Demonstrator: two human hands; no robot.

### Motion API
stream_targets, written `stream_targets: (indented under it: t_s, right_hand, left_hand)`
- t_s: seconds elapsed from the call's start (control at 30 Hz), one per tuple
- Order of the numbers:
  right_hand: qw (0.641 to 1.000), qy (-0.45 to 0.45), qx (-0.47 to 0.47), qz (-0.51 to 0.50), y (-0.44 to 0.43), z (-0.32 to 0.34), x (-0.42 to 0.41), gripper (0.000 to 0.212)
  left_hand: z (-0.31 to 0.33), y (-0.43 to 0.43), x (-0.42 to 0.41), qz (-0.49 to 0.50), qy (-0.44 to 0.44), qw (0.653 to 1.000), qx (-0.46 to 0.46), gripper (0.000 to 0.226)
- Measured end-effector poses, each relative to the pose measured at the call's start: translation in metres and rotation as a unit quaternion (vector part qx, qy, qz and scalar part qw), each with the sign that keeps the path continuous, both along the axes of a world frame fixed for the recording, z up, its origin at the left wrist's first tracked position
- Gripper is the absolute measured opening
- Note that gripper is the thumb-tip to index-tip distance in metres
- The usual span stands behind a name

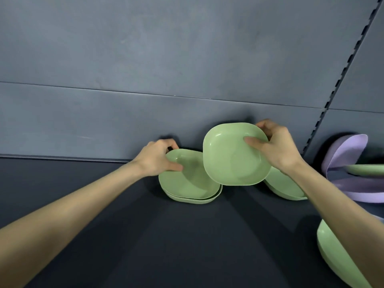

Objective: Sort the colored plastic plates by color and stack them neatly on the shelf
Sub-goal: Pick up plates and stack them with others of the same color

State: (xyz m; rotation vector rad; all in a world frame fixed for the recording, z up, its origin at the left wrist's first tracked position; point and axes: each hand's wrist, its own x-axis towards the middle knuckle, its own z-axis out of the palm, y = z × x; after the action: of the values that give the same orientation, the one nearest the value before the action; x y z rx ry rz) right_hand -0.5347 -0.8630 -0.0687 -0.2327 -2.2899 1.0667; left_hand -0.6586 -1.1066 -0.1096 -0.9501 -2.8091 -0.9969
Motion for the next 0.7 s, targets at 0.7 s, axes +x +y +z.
stream_targets:
  t_s: [0.7]
  right_hand:
    - [0.990,-0.130,0.006,0.058,-0.048,-0.031,-0.041,0.022]
  left_hand:
    - [0.004,-0.011,0.016,-0.012,-0.089,0.988,0.128,0.023]
